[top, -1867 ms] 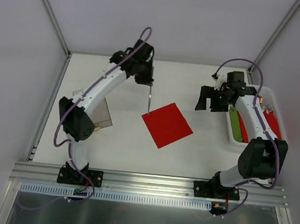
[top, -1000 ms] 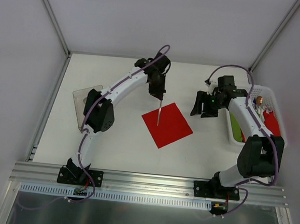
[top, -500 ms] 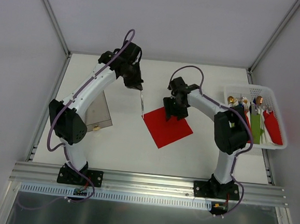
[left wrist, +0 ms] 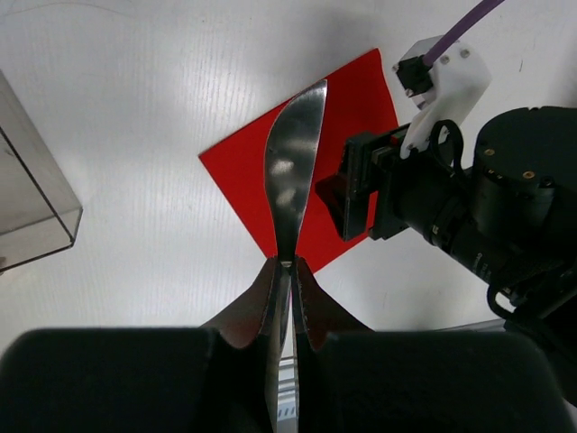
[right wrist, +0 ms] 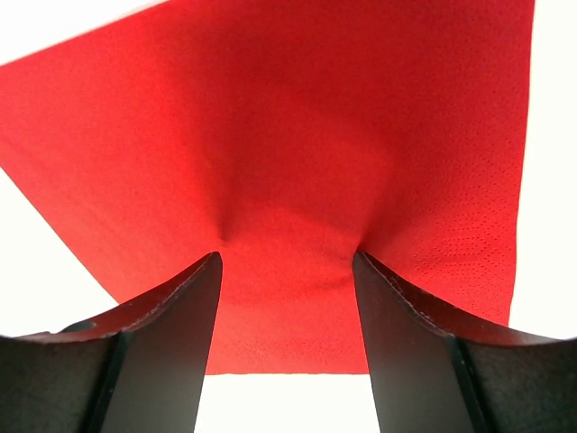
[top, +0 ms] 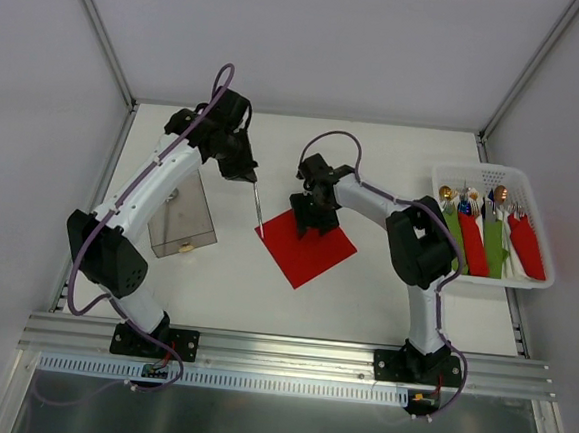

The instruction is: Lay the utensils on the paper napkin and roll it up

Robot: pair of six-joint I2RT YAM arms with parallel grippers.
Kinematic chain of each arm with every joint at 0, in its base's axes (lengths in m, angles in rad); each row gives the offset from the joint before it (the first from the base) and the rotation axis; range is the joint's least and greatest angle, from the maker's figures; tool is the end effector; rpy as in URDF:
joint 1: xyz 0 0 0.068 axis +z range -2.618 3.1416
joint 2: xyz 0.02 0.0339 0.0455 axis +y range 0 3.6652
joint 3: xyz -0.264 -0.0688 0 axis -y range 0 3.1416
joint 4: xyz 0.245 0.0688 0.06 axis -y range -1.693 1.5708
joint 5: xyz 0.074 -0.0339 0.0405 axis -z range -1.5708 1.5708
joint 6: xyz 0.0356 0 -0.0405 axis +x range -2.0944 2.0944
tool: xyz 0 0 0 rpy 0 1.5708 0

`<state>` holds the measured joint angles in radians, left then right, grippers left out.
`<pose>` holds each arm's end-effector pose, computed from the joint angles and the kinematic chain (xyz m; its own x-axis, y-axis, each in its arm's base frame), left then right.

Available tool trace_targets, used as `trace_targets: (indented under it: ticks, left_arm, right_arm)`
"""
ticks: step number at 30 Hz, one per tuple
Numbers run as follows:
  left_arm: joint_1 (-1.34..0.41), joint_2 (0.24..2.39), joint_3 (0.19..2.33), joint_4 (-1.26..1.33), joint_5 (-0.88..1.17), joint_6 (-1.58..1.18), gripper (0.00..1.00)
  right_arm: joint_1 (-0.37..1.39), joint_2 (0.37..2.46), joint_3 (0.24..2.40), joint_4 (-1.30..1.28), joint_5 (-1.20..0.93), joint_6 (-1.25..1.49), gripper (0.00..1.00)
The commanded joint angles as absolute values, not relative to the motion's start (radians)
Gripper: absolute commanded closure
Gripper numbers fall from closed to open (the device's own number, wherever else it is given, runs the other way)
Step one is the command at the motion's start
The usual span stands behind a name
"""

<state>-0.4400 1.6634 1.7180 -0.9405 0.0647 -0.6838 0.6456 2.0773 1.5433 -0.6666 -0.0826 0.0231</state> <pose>0.3203 -0.1533 0.3648 -0.8351 -0.3036 -0.4587 -0.0845 0.8948 -0.4385 0.3410 0.2605 0.1692 -0.7588 -0.5428 -0.3599 -0.6061 0.7908 0.0853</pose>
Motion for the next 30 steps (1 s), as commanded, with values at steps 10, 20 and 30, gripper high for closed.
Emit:
trace_targets:
  ticks: [10,20,30]
  left_arm:
    - [-0.417,1.578,1.654,-0.933,0.052,-0.68,1.0]
    - [-0.417,1.614,1.718,-0.934,0.08,-0.65,1.0]
    - [-0.482,1.837,1.874,-0.94,0.218,-0.459,1.0]
  right_arm:
    - [0.724,2.092,1.56,-0.663,-0.123,0.064,0.35]
    - [0.695,1.971,1.79,-0.756,-0.23,0.092,0.29]
    - [0.349,1.775,1.661,-0.813,-0.444,-0.052,0.01]
